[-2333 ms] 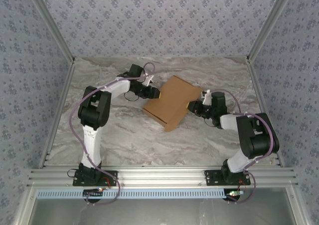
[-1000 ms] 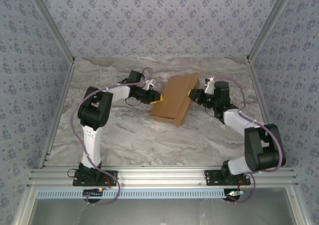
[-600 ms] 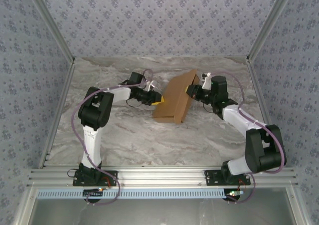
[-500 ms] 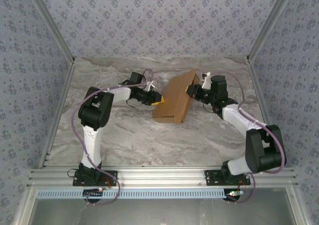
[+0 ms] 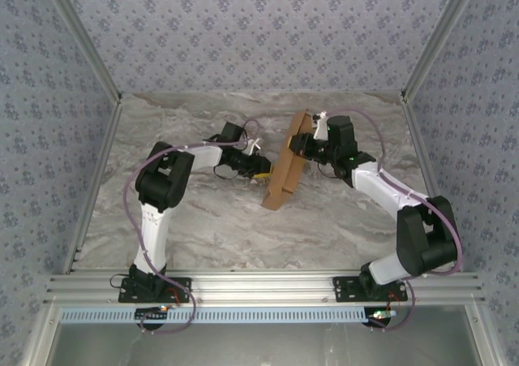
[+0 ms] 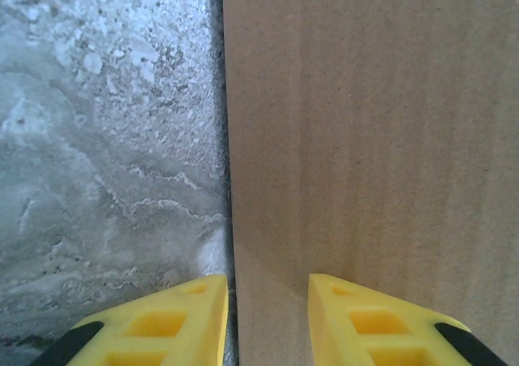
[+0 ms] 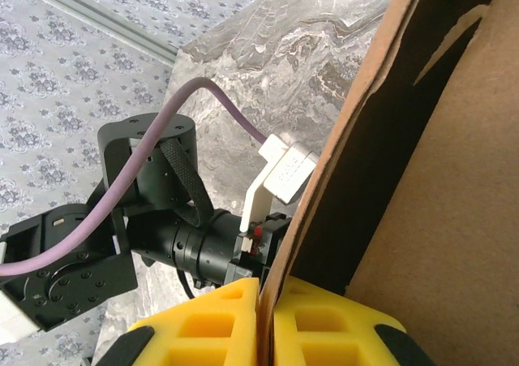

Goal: Fold the paper box

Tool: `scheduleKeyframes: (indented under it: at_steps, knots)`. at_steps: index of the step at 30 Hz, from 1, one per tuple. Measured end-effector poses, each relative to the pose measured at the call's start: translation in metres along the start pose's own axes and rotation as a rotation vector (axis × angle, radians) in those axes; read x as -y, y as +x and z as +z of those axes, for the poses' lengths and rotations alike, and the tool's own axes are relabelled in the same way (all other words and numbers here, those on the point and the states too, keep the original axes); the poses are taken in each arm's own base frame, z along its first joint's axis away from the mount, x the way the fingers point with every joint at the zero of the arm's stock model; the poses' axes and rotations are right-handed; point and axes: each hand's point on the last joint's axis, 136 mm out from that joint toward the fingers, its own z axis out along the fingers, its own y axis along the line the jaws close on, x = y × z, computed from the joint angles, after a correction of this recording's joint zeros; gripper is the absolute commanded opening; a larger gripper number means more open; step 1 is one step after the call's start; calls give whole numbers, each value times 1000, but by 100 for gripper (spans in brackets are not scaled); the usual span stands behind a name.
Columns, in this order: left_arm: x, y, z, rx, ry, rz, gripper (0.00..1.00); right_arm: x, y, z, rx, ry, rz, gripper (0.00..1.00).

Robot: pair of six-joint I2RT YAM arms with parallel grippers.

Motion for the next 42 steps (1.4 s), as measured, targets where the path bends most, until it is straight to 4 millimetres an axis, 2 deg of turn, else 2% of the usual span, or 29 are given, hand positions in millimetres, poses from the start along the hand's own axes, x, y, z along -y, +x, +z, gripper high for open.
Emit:
scheduleKeyframes:
  at_steps: [8, 14, 18, 23, 27, 29, 31, 35, 37, 39, 41, 42]
  knots:
    - [-1, -2, 0, 3, -15, -4, 35, 4, -1, 5, 2, 15, -1, 12]
    - [-1, -7, -5, 26, -50, -1, 46, 6, -4, 9, 12, 27, -20, 12]
    - [-9, -22, -20, 93, -129, 16, 54, 5, -6, 15, 16, 32, -42, 12]
    - [-23, -35, -42, 164, -222, 18, 59, 2, -6, 20, 20, 38, -58, 12]
    - [-24, -26, -64, 221, -306, 35, 65, 1, -6, 24, 20, 45, -71, 12]
    - [-14, -15, -82, 264, -337, 63, 70, 0, -7, 25, 19, 47, -77, 12]
    - [4, -6, -100, 323, -349, 110, 74, 0, -7, 26, 16, 49, -81, 12]
    - [67, 15, -128, 477, -323, 278, 86, -1, -6, 27, 12, 51, -83, 12]
    - [99, 31, -130, 519, -296, 365, 90, -1, -7, 28, 11, 52, -85, 12]
    - [128, 43, -123, 533, -270, 443, 93, -2, -8, 29, 12, 53, -86, 12]
    - [146, 53, -110, 530, -263, 506, 95, -2, -7, 30, 11, 53, -86, 12]
    - [149, 56, -105, 524, -274, 525, 96, -2, -7, 30, 11, 52, -87, 12]
